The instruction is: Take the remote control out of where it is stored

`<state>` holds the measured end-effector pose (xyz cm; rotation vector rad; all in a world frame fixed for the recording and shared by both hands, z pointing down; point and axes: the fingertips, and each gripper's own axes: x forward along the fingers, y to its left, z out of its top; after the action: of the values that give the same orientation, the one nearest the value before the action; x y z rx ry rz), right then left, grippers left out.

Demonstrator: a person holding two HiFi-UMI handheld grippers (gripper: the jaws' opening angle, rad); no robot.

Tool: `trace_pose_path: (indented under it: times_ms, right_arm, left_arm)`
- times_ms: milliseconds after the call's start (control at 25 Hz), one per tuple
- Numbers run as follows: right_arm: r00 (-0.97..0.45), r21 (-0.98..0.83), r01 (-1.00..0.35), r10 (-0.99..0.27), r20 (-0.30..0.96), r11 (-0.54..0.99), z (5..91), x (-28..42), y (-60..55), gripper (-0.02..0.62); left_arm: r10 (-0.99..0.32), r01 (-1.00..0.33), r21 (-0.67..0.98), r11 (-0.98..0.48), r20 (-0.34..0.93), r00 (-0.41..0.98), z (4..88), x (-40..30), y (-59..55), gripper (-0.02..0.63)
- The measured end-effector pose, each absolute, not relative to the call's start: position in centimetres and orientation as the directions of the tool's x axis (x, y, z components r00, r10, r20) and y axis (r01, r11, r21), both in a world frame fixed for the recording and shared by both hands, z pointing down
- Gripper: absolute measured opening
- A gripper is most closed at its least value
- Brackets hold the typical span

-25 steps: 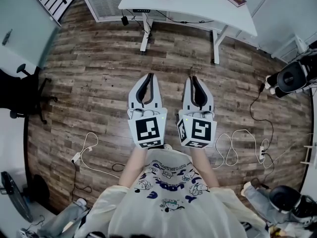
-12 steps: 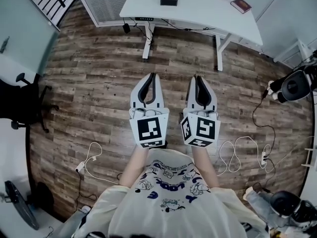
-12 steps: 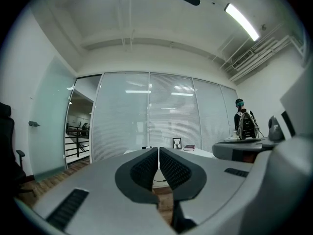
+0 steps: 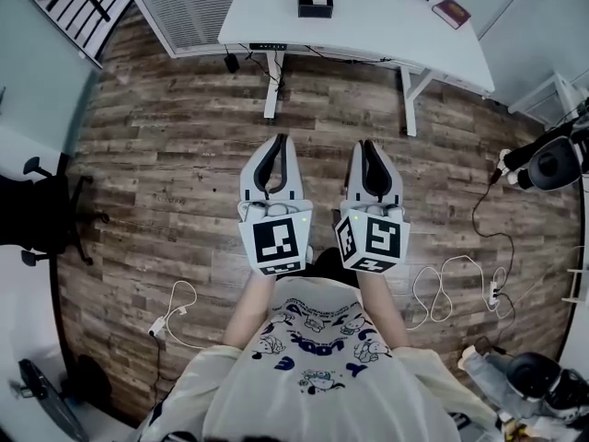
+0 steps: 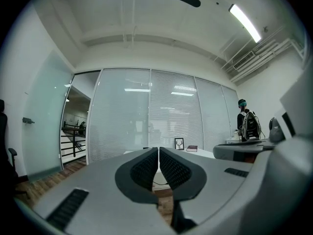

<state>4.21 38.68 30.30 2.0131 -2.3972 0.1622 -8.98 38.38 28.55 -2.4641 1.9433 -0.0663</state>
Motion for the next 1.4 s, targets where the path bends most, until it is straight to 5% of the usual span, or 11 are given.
trace_pose_path:
  times_ms: [1400]
  right_arm:
    - [-0.326,-0.104,-0.943,-0.942,0.085,0.317,30.5,8.2,8.4,0.057]
  left_arm:
    - [-0.994,-0.994,-0.037,-0.101,0.042,0.099,28.6,-4.0,10.0,0.023]
